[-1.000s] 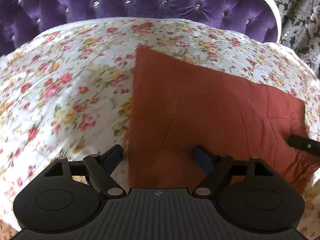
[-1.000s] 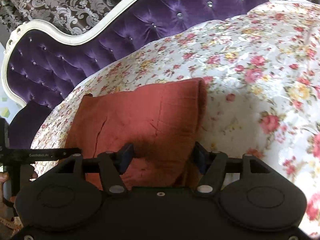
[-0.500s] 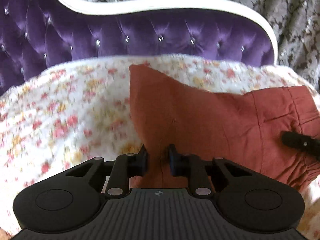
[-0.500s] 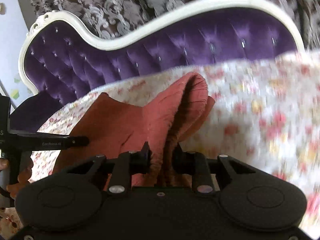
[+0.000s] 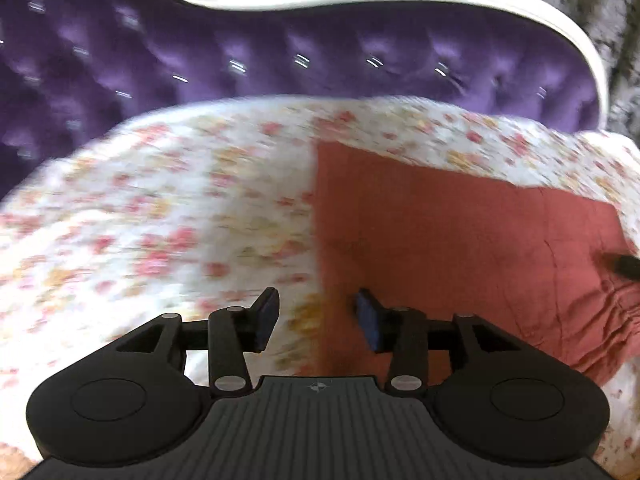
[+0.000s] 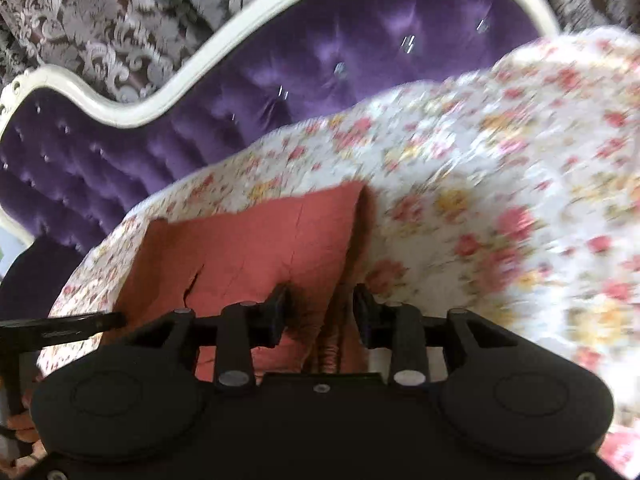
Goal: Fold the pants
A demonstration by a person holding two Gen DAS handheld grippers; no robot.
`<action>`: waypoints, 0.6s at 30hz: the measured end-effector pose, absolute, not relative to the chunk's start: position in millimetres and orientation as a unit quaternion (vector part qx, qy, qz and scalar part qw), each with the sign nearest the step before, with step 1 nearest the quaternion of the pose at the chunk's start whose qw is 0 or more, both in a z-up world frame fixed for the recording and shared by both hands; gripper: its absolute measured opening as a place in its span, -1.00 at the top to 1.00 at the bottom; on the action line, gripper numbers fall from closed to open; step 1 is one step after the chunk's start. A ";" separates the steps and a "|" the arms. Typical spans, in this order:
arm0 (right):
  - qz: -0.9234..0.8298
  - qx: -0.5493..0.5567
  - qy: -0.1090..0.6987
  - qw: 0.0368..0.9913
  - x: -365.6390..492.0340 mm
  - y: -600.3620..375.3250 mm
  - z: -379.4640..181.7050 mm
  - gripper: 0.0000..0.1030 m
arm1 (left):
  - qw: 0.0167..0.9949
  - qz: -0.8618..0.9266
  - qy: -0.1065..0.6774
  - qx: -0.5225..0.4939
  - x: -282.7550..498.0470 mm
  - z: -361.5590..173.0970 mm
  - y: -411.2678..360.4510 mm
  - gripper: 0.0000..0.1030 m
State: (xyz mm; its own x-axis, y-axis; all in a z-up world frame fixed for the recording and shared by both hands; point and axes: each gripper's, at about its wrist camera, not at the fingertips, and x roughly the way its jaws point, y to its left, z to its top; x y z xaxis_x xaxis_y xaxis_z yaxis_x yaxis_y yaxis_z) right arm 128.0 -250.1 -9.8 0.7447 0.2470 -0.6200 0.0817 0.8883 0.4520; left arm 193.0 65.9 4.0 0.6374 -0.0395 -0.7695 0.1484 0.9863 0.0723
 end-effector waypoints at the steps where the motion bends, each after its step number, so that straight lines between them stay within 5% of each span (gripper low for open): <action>1: 0.044 0.225 0.340 0.912 120.8 -247.6 -1.5 0.13 | 0.906 -0.047 0.415 0.065 183.5 10.5 67.0 0.20; 4: 0.066 0.184 0.314 0.929 100.4 -224.7 19.0 0.20 | 0.909 -0.068 0.407 0.056 158.9 20.4 60.8 0.20; 7: 0.089 0.120 0.326 0.933 90.8 -192.5 19.3 0.48 | 0.908 -0.080 0.404 0.074 140.4 15.3 44.0 0.19; 11: 0.058 0.080 0.383 0.919 91.2 -180.4 -10.7 0.50 | 0.895 -0.065 0.428 0.110 130.0 -13.0 33.8 0.16; 18: 0.035 0.093 0.354 0.930 70.1 -185.1 13.5 0.49 | 0.899 -0.046 0.425 0.092 116.7 -2.0 34.8 0.17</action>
